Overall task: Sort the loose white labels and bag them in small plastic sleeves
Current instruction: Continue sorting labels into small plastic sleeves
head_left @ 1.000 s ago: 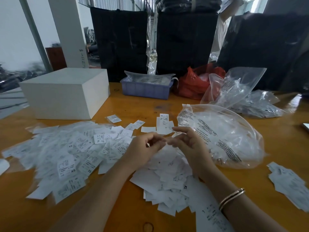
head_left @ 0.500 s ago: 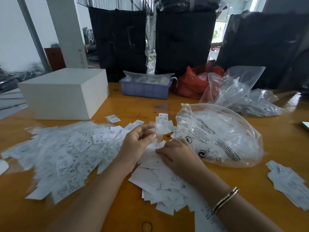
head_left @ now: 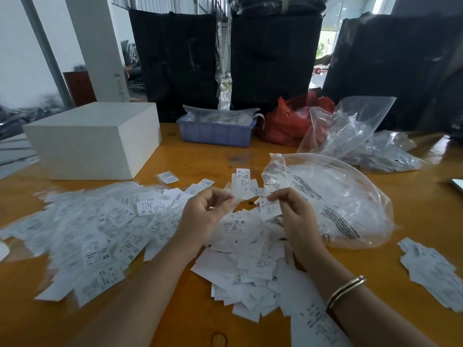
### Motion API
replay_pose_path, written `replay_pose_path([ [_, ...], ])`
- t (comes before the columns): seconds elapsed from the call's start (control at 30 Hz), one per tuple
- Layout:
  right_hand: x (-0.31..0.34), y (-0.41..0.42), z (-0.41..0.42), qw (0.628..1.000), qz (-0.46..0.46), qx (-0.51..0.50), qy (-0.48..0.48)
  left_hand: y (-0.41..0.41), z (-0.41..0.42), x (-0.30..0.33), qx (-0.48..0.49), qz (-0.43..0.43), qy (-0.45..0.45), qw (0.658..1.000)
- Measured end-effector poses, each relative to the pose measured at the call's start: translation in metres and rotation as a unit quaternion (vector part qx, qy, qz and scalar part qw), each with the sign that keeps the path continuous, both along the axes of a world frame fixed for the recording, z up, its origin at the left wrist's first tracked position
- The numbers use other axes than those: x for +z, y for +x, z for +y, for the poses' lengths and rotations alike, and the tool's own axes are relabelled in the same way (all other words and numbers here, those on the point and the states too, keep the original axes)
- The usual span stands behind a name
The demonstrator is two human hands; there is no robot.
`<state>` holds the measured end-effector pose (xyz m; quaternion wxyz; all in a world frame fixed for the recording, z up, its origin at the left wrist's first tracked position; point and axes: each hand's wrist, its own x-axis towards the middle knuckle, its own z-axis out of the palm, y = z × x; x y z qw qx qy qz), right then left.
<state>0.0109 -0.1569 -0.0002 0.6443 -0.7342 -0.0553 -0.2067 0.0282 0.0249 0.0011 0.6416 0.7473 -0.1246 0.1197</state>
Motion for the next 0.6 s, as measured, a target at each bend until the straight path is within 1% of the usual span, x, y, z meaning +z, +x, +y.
replay_pose_path([
  [0.03, 0.0007, -0.0008, -0.0007, 0.999, 0.002, 0.018, 0.032, 0.0007, -0.0003, -0.0006, 0.002, -0.013, 0.012, 1.0],
  [0.07, 0.0015, -0.0022, -0.0004, 0.999, 0.001, 0.033, 0.041, 0.0013, -0.0003, -0.0012, 0.003, -0.026, 0.029, 0.999],
  [0.17, 0.0029, -0.0044, 0.0043, 0.999, -0.011, 0.048, -0.005, 0.0011, -0.0002, -0.0015, -0.003, -0.059, 0.08, 0.995],
  [0.3, 0.0044, -0.0054, 0.0085, 0.998, -0.017, 0.06, 0.001, -0.003, -0.001, -0.0005, -0.012, -0.083, 0.102, 0.991],
  [0.5, 0.0015, -0.0031, 0.0071, 0.997, -0.031, 0.041, -0.056, -0.0026, 0.0001, -0.0007, -0.014, -0.098, 0.14, 0.985],
  [0.6, 0.0018, -0.0041, 0.0083, 0.993, -0.043, 0.036, -0.108, -0.0035, 0.0, -0.0009, -0.022, -0.1, 0.153, 0.983],
])
